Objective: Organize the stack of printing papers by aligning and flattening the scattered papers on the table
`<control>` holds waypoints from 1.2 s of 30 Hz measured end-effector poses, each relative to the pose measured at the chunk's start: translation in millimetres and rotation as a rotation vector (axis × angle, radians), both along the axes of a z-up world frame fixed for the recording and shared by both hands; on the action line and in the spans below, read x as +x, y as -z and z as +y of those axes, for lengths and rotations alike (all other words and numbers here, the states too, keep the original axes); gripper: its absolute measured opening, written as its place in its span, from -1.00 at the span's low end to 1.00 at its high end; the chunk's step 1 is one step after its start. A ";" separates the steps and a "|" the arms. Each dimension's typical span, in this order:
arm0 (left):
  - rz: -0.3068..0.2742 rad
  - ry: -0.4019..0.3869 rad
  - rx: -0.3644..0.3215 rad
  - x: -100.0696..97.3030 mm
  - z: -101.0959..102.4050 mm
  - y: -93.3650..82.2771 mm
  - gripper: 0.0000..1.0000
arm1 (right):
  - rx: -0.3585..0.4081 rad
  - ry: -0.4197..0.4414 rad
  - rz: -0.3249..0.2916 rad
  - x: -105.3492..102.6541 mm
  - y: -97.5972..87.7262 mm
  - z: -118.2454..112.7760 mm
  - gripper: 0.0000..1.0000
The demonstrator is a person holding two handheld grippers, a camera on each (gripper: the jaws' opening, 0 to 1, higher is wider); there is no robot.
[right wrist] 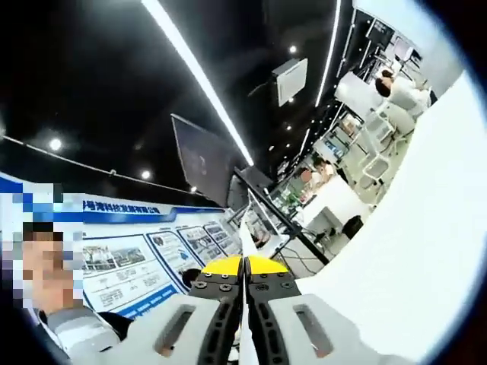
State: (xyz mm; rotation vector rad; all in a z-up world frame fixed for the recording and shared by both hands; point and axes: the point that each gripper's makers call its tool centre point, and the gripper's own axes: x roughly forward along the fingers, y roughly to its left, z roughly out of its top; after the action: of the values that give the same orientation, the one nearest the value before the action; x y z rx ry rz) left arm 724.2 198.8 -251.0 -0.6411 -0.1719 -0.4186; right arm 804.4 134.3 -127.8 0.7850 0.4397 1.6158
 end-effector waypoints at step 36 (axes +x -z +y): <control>0.004 0.006 0.004 0.8 -1.2 1.6 -0.63 | -0.051 0.062 0.007 -5.2 22.3 -1.0 -1.00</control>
State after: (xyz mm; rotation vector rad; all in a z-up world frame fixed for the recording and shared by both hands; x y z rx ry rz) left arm 725.0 197.6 -252.7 -0.6388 -0.1654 -0.4231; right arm 799.2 133.3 -150.1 0.7588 0.4553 1.5396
